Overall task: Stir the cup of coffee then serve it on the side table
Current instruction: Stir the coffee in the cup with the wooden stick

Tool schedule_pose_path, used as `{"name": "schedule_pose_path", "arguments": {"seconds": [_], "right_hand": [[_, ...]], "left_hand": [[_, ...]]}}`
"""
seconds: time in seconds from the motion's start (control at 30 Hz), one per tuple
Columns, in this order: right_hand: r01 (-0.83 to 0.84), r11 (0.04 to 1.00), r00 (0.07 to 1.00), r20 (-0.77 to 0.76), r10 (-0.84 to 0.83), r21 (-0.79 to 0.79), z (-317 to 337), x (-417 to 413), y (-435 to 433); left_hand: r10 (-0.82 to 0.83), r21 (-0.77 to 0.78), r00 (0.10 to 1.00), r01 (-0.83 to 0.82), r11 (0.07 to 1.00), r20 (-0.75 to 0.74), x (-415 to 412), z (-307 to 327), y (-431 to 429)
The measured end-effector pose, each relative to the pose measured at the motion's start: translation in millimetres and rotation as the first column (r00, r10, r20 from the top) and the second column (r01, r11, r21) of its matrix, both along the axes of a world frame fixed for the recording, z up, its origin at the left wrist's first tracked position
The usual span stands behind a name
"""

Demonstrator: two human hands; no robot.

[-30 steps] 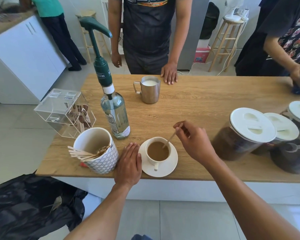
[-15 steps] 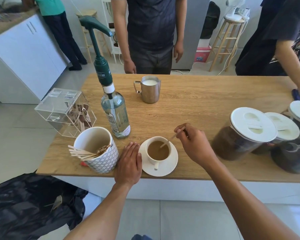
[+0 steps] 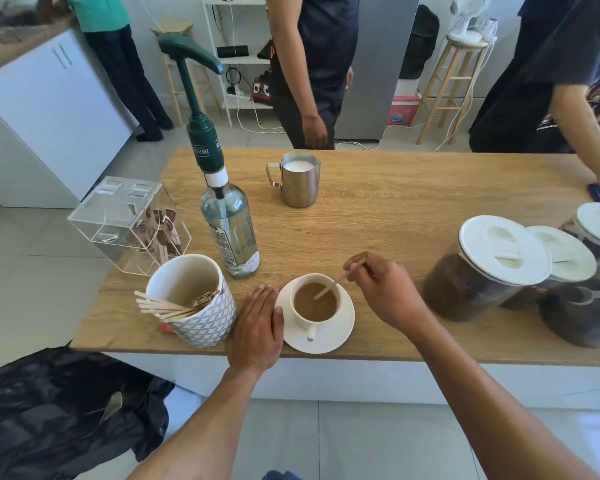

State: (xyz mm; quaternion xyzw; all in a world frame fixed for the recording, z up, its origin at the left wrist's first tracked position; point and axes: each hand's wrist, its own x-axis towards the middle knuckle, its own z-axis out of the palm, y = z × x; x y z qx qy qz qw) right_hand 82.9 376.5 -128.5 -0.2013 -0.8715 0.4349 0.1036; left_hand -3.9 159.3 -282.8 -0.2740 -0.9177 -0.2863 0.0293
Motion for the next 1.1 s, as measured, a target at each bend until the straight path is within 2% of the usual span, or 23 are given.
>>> {"name": "schedule_pose_path", "arguments": {"seconds": [0.13,0.27,0.37,0.5,0.63,0.77,0.87,1.0,1.1], "right_hand": [[0.027,0.999,1.0,0.011,-0.027,0.02,3.3,0.2,3.5],[-0.031,1.0,0.999,0.042,0.031,0.004,2.5,-0.7,2.1],[0.029,0.999,0.999,0.014,-0.03,0.014,2.7,-0.7,3.3],[-0.025,1.0,0.999,0.042,0.026,-0.015,3.6,-1.0,-0.5],[0.047,0.999,0.999,0.007,-0.047,-0.004,2.7,0.3,3.3],[-0.016,1.0,0.999,0.04,0.017,-0.019,1.8,1.9,0.6],[0.055,0.999,0.999,0.001,-0.055,-0.001,1.1,1.8,0.8],[0.02,1.0,0.999,0.033,-0.019,-0.017,-0.2,2.8,-3.8],[0.076,0.997,0.997,0.021,-0.076,-0.006,0.9,3.2,-2.2]], "left_hand": [[-0.002,-0.001,1.0,0.002,1.0,-0.003,-0.2,1.0,0.7],[0.001,-0.012,1.0,-0.001,1.0,0.0,-0.7,0.6,-0.2],[-0.001,-0.017,1.0,0.001,1.0,0.001,-0.3,0.5,0.6],[0.004,-0.018,1.0,-0.004,1.0,-0.003,-0.4,0.6,-0.8],[0.0,-0.017,1.0,0.0,1.0,-0.006,0.4,1.9,0.8],[0.002,-0.021,1.0,-0.002,1.0,0.002,0.1,1.4,-0.2],[-0.005,-0.016,1.0,0.005,1.0,-0.006,0.1,1.4,0.1],[-0.01,-0.009,1.0,0.01,1.0,-0.012,0.4,1.8,-0.3],[-0.009,-0.003,1.0,0.009,1.0,-0.013,0.5,2.2,0.2]]}}
